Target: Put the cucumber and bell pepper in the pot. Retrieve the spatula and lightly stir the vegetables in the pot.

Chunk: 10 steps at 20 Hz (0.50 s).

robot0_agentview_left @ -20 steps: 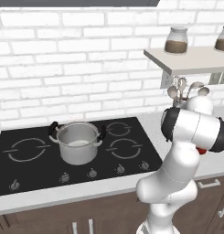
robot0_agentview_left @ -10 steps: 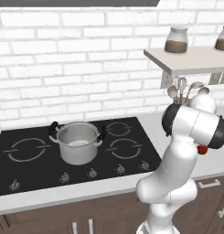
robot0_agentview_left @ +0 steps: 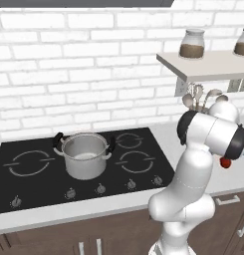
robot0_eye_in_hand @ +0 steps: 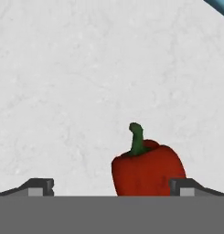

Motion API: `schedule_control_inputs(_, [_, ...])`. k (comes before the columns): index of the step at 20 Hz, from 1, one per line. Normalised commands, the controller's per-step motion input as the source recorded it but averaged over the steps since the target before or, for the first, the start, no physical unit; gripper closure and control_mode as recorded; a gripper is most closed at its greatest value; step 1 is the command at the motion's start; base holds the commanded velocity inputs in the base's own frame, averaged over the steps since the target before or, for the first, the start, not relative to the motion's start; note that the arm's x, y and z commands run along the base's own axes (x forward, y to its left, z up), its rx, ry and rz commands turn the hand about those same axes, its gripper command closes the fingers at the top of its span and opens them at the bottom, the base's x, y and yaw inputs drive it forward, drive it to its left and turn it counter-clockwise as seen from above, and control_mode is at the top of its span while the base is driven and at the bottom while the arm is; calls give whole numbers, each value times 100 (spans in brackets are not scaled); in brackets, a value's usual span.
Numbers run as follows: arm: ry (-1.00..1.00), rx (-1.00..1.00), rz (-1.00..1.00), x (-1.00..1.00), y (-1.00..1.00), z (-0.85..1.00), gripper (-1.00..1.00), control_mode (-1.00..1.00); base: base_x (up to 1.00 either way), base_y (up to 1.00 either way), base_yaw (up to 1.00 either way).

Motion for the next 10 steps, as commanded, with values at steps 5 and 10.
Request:
schedule_control_inputs(5, [3,0,0,-30,-20,-13,-100,-100,0,0,0])
schedule_control_inputs(10, [6,0,0,-37,-29,-28,-100,-100,0,0,0])
